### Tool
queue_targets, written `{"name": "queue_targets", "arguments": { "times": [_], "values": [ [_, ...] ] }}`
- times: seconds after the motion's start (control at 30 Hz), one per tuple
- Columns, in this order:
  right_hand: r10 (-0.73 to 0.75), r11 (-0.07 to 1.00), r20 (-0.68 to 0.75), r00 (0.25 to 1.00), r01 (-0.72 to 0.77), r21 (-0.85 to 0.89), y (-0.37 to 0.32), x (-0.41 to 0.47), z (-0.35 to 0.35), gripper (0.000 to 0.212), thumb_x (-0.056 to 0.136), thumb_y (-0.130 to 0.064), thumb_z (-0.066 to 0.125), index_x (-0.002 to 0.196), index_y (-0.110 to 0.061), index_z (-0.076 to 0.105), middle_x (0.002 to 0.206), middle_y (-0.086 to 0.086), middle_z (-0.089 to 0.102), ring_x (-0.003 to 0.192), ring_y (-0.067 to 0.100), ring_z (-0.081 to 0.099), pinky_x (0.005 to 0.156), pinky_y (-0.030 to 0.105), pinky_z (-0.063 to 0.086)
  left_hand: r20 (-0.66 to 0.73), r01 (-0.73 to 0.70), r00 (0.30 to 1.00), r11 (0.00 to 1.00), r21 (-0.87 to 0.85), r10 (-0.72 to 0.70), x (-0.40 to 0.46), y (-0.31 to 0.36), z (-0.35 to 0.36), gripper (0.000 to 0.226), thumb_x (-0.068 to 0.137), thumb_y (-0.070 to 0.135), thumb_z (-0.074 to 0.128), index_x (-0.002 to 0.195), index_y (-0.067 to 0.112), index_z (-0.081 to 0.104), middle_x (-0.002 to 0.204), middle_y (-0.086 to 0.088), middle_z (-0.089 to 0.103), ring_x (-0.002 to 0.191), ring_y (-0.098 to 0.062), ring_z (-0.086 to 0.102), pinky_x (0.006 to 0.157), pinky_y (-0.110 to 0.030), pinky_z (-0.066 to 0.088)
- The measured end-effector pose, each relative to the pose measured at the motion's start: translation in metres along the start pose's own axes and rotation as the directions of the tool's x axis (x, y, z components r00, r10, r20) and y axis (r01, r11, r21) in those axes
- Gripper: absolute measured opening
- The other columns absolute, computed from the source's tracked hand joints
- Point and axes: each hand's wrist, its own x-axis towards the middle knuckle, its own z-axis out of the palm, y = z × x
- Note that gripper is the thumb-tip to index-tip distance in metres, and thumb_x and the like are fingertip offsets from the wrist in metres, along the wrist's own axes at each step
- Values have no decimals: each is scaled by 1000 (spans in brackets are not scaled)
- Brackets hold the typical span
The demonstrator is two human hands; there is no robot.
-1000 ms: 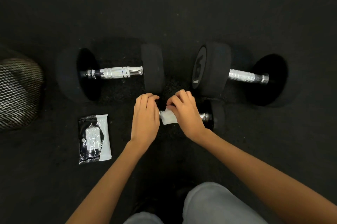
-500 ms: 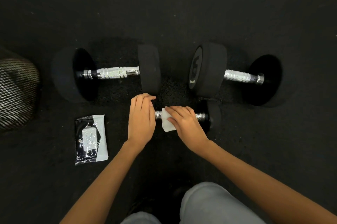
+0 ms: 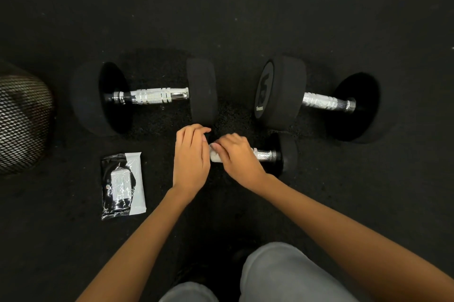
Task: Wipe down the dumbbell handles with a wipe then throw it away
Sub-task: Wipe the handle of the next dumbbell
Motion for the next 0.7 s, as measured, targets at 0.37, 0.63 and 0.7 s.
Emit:
{"name": "queue_targets", "arguments": {
  "times": [0.37,0.63,0.7],
  "values": [
    [-92,996,-42,995,92,-9,28,-24,-11,25,97,-16,49,117,-12,64,111,-2,68,103,9,61,103,32,35,34,-29,999,1000,4,29,0,0,-3,36,97,17,28,114,6,58,114,-7,54,110,-14,40,98,-23,34],
    [88,985,141,986,-65,-163,-7,17,2,18,94,-19,42,83,-10,54,87,9,67,81,28,61,82,41,34,49,-25,998,1000,11,24,1,-1,-2,38,96,20,25,113,8,57,115,-7,54,111,-14,41,98,-24,34],
    [-44,981,105,994,63,-186,-3,8,5,17,93,-18,45,91,-8,58,88,7,65,83,26,61,83,40,35,57,-17,998,1000,13,17,1,-1,-3,39,96,22,24,113,8,57,116,-7,54,111,-15,41,98,-26,36]
  ]
}}
